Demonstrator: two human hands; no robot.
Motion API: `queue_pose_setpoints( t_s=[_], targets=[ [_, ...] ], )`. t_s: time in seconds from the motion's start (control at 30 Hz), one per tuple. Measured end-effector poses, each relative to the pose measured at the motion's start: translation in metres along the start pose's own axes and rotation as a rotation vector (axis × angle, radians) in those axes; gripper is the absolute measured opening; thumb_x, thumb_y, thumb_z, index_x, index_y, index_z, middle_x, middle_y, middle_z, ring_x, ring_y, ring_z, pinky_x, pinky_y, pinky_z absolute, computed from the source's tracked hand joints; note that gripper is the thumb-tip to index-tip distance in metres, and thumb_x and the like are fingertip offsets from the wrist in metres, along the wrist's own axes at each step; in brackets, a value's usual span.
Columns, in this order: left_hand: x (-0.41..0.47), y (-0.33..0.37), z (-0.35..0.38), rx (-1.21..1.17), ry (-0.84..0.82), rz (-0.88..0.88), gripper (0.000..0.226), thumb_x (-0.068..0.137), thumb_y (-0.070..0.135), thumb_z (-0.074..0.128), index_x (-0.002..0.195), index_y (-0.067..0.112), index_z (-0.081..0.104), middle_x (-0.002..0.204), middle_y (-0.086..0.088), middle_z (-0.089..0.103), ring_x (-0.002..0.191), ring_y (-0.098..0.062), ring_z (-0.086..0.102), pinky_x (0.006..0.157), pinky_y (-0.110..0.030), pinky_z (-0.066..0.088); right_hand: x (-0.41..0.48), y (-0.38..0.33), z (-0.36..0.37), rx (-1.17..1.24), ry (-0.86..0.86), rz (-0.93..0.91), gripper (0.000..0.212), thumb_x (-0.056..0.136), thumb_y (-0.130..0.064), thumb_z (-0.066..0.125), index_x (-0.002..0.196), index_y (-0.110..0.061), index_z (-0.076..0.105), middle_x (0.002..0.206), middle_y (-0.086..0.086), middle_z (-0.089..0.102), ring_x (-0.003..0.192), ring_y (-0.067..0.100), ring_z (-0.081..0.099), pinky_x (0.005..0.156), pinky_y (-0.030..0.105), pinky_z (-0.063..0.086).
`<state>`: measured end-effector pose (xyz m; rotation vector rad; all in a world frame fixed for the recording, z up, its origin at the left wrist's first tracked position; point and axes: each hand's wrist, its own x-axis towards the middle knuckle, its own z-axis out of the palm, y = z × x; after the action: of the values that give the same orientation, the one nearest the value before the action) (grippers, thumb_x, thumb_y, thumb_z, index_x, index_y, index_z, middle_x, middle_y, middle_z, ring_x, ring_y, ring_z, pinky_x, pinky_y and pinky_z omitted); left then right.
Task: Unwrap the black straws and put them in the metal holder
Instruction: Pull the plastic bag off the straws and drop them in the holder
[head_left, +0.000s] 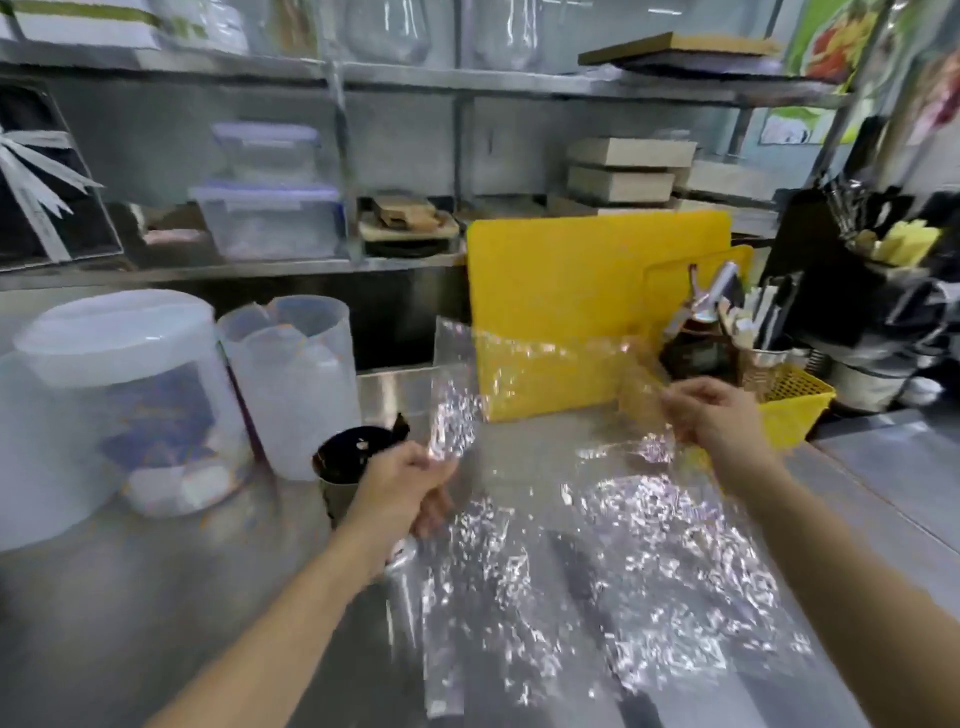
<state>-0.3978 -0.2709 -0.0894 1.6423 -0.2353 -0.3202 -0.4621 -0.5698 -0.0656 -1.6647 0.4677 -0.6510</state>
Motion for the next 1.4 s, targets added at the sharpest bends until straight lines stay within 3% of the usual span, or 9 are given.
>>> queue_pose_setpoints(
  t_s=[0.2, 0.4, 0.5, 0.6, 0.7, 0.77, 0.93, 1.17, 1.4],
  targets=[
    [0.002, -0.085, 0.045, 0.216, -0.038, -0.168, 0.033, 0.084, 0.018, 0.063, 0.057, 0.014, 0.044, 0.031, 0.004, 0.045, 0.027, -0.008, 0.033, 0.033, -0.017, 0.023, -0.025, 0.089, -0.04, -0.125, 0.016, 0.247, 0.015, 0.084, -0.001, 0.059, 0.07, -0.007, 0.059, 0.055, 0.008, 0.058, 0.032, 0.001, 0.045, 0.033, 0.013, 0.032],
    [-0.001, -0.144, 0.064, 0.407, -0.051, -0.284, 0.033, 0.079, 0.035, 0.064, 0.056, 0.019, 0.045, 0.046, 0.002, 0.055, 0.051, -0.03, 0.058, 0.054, -0.031, 0.037, -0.049, 0.147, -0.056, -0.253, 0.016, 0.402, 0.016, 0.083, 0.002, 0.058, 0.067, 0.0, 0.059, 0.055, 0.013, 0.057, 0.043, 0.019, 0.045, 0.039, 0.02, 0.034],
    [-0.005, -0.142, 0.069, 0.537, -0.065, -0.332, 0.035, 0.078, 0.044, 0.059, 0.06, 0.019, 0.043, 0.053, 0.003, 0.056, 0.047, -0.017, 0.053, 0.053, -0.027, 0.039, -0.053, 0.168, -0.058, -0.389, -0.002, 0.396, 0.018, 0.077, 0.004, 0.066, 0.061, 0.002, 0.059, 0.043, 0.004, 0.055, 0.044, 0.02, 0.046, 0.046, 0.024, 0.034],
    [-0.004, -0.132, 0.067, 0.741, -0.141, -0.336, 0.037, 0.079, 0.052, 0.053, 0.067, 0.019, 0.045, 0.073, -0.001, 0.06, 0.068, -0.021, 0.056, 0.066, -0.028, 0.041, -0.047, 0.175, -0.061, -0.57, -0.066, 0.433, 0.019, 0.076, -0.001, 0.068, 0.06, -0.003, 0.057, 0.046, 0.007, 0.055, 0.046, 0.021, 0.049, 0.047, 0.024, 0.036],
    [0.001, -0.12, 0.056, 0.963, -0.231, -0.318, 0.043, 0.08, 0.052, 0.05, 0.099, 0.014, 0.053, 0.109, -0.005, 0.062, 0.102, -0.024, 0.058, 0.083, -0.031, 0.043, -0.027, 0.171, -0.064, -0.798, -0.17, 0.43, 0.023, 0.074, -0.005, 0.068, 0.058, -0.009, 0.052, 0.048, 0.004, 0.054, 0.053, 0.022, 0.051, 0.053, 0.029, 0.038],
    [0.006, -0.111, 0.045, 1.027, -0.269, -0.3, 0.036, 0.079, 0.049, 0.05, 0.097, 0.018, 0.051, 0.115, -0.005, 0.06, 0.107, -0.024, 0.057, 0.085, -0.032, 0.043, -0.013, 0.161, -0.059, -0.911, -0.241, 0.388, 0.02, 0.076, -0.009, 0.067, 0.064, -0.009, 0.052, 0.057, 0.006, 0.056, 0.061, 0.025, 0.053, 0.054, 0.03, 0.035],
    [0.007, -0.072, 0.018, 0.903, -0.263, -0.18, 0.028, 0.082, 0.048, 0.053, 0.098, 0.024, 0.052, 0.106, 0.001, 0.062, 0.1, -0.019, 0.059, 0.083, -0.031, 0.044, 0.012, 0.12, -0.021, -0.856, -0.378, 0.214, 0.011, 0.081, -0.012, 0.066, 0.076, -0.006, 0.058, 0.062, 0.006, 0.059, 0.055, 0.023, 0.057, 0.052, 0.025, 0.038],
    [-0.014, -0.018, -0.027, 0.513, 0.078, 0.161, 0.015, 0.085, 0.032, 0.057, 0.095, 0.022, 0.061, 0.076, 0.013, 0.057, 0.061, 0.0, 0.051, 0.067, -0.019, 0.045, 0.002, 0.075, 0.083, -0.733, -0.626, -0.076, 0.012, 0.081, -0.019, 0.068, 0.08, -0.026, 0.059, 0.074, 0.0, 0.067, 0.067, 0.019, 0.067, 0.058, 0.029, 0.046],
    [-0.004, -0.012, -0.071, 0.383, 0.416, 0.319, 0.014, 0.085, 0.021, 0.059, 0.074, 0.029, 0.06, 0.07, 0.009, 0.068, 0.066, -0.007, 0.062, 0.064, -0.017, 0.047, -0.015, 0.035, 0.16, -0.435, -0.711, -0.143, 0.011, 0.082, -0.01, 0.065, 0.082, -0.02, 0.062, 0.072, 0.005, 0.067, 0.056, 0.005, 0.061, 0.052, 0.012, 0.043]
  ],
)
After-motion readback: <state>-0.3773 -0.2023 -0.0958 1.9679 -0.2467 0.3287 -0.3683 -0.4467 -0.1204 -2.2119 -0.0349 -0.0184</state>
